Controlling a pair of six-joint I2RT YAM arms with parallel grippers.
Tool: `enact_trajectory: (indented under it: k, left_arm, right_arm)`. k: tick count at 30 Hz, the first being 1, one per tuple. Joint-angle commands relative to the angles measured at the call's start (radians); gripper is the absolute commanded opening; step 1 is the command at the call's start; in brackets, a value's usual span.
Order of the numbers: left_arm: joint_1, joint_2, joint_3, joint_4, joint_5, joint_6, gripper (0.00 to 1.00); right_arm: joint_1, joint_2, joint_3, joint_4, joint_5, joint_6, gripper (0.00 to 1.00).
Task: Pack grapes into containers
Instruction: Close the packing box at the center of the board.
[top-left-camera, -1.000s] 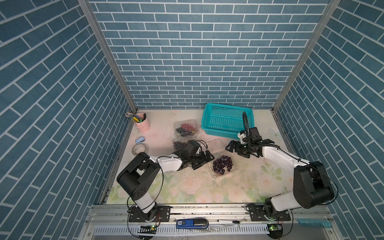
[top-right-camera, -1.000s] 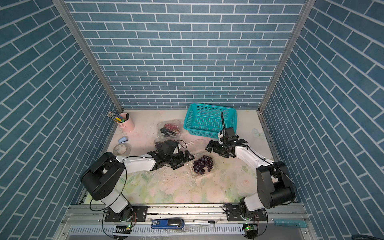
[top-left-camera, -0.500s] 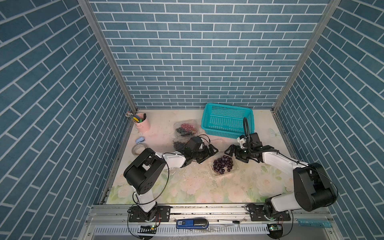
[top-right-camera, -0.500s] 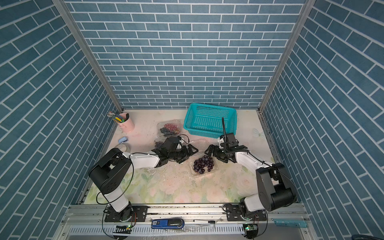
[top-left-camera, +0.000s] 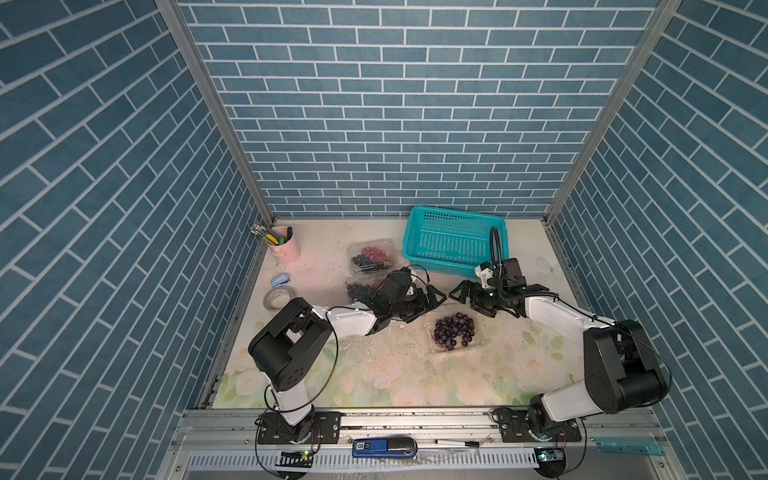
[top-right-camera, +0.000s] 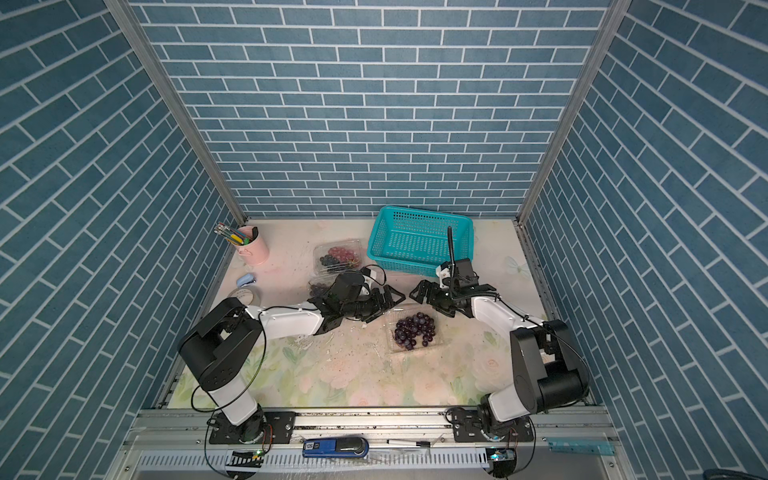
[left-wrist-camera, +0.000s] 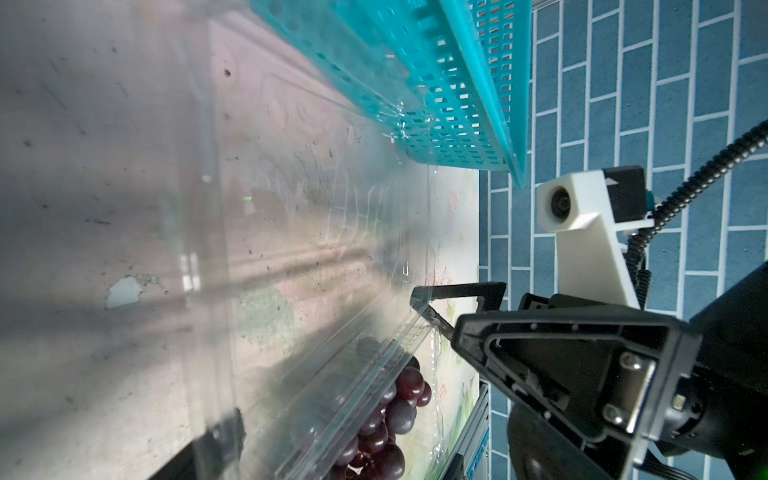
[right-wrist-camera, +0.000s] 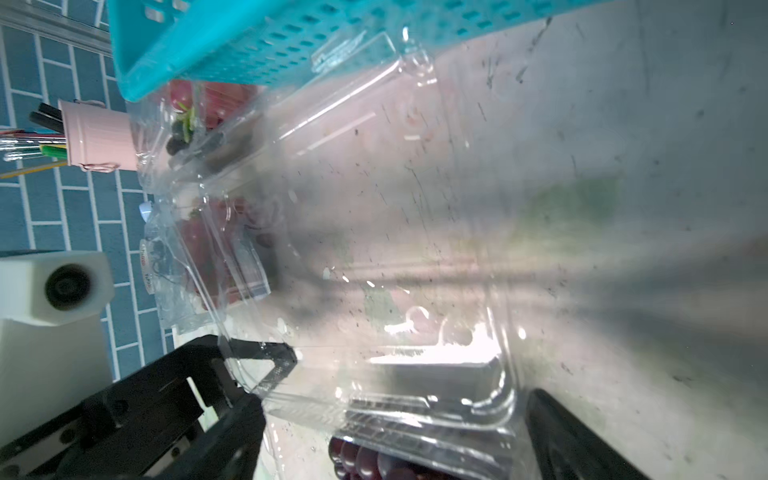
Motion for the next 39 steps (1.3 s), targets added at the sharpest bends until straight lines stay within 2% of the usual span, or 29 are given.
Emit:
enact_trajectory:
  k: [1, 12, 21, 28, 39]
  left_arm:
    - [-0.006, -0.046, 0.001, 0.006, -0.011, 0.013, 1.00]
    - [-0.003, -0.103, 0.002, -0.081, -0.030, 0.063, 0.99]
    - [0.015, -0.140, -0.102, -0.054, -0.038, 0.050, 1.00]
    - [0.070, -0.204, -0.163, -0.063, -0.028, 0.056, 1.00]
    - [0.104, -0.298, -0.129, -0.178, -0.029, 0.127, 1.00]
  right_arm:
    - [0.003, 0.025, 0.051, 0.015, -0.063, -0.029, 0.99]
    - [0.016, 0.110, 0.136, 0.019, -0.072, -0.034, 0.98]
    - [0.071, 0.175, 0.193, 0.006, -0.061, -0.039, 0.99]
    - [0.100, 0.212, 0.238, 0.005, -0.056, -0.037, 0.98]
    - [0.109, 0.232, 0.299, -0.013, -0.064, -0.044, 0.98]
